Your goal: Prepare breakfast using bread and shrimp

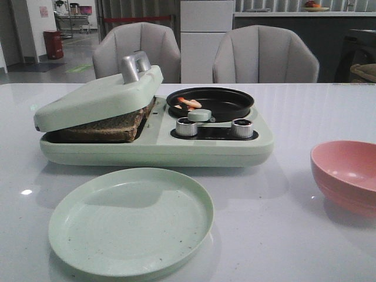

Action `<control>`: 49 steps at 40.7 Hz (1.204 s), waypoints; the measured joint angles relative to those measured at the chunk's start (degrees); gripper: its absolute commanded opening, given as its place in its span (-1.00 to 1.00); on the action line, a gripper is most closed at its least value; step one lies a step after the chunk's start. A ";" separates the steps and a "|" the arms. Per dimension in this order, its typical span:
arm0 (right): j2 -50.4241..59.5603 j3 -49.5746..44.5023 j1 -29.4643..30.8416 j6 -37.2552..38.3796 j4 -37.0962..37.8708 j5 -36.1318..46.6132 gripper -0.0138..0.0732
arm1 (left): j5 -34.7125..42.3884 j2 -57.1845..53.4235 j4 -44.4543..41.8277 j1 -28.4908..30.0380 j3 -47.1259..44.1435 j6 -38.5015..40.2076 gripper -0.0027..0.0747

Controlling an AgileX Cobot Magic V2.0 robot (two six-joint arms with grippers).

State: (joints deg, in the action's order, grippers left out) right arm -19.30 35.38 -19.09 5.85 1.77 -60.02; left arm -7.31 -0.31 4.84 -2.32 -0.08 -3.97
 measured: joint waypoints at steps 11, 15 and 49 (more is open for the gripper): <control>0.00 0.00 0.00 0.00 0.00 0.00 -0.60 | 0.23 0.00 0.00 0.00 0.00 0.00 -0.67; 0.00 0.00 0.00 0.00 0.00 0.00 -0.60 | 0.23 0.00 0.00 0.00 0.00 0.00 -0.67; 1.96 -0.21 1.37 0.00 0.67 0.58 -0.60 | 0.23 0.00 0.00 0.00 0.00 0.00 -0.67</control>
State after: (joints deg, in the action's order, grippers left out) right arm -17.34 35.16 -17.72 5.85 2.44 -59.44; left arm -7.09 -0.31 4.84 -2.32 -0.08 -3.97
